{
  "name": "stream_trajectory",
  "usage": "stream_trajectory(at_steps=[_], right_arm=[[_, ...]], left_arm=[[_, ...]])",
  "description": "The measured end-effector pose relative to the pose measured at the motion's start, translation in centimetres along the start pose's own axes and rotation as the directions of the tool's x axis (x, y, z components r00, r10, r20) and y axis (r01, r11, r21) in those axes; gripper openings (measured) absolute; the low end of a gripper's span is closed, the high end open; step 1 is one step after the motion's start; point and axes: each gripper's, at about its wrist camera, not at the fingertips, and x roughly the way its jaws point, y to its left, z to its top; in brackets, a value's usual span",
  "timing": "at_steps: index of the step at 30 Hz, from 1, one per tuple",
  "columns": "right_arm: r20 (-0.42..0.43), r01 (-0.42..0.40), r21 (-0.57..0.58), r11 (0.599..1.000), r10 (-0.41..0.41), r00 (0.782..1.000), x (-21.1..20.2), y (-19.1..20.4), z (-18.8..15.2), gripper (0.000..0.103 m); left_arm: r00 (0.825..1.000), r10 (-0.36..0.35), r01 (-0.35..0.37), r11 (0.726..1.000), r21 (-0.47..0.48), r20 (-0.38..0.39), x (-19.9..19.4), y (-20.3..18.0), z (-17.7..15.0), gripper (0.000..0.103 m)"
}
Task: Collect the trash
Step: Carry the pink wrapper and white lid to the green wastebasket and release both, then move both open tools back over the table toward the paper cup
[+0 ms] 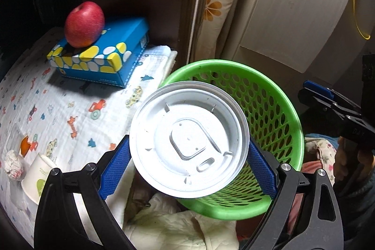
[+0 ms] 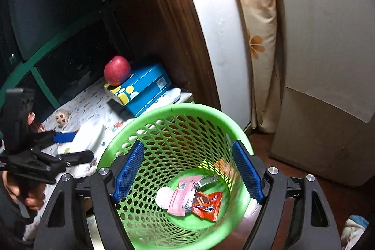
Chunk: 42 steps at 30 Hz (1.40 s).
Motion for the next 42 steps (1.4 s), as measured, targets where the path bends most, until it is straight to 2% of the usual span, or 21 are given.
stream_trajectory(at_steps=[10,15,20,26,32,36,42], right_arm=[[-0.002,-0.014,0.046,0.999,0.014,1.000,-0.8,-1.0,-1.1,0.075],[-0.001,-0.029,0.044,0.999,0.029,1.000,-0.8,-0.4,-1.3,0.075],[0.007,-0.057,0.035,0.998,0.057,0.998,-0.7,0.9,-1.1,0.075],[0.005,-0.104,0.001,0.995,0.104,0.995,-0.6,3.6,-0.9,0.076],[-0.015,-0.158,-0.046,0.986,0.157,0.987,0.2,7.0,-0.8,0.077],[-0.034,-0.192,-0.086,0.978,0.189,0.981,0.8,9.6,-0.7,0.077],[-0.078,-0.249,-0.140,0.958,0.240,0.968,2.3,13.6,-1.0,0.077]], left_arm=[[0.996,-0.053,0.052,0.998,-0.018,-0.069,3.6,-1.8,0.8,0.096],[0.996,-0.080,0.078,0.996,-0.042,-0.042,2.6,-1.1,0.5,0.096],[0.998,-0.067,0.067,0.994,-0.083,0.002,0.3,0.6,0.2,0.096],[0.998,0.024,-0.017,0.994,-0.111,0.063,-3.3,3.3,-1.2,0.096],[0.988,0.127,-0.110,0.979,-0.171,0.091,-6.0,7.2,-3.4,0.096],[0.977,0.196,-0.170,0.954,-0.245,0.086,-7.3,10.7,-5.7,0.096],[0.958,0.281,-0.241,0.900,-0.363,0.062,-9.3,16.0,-9.4,0.096]])
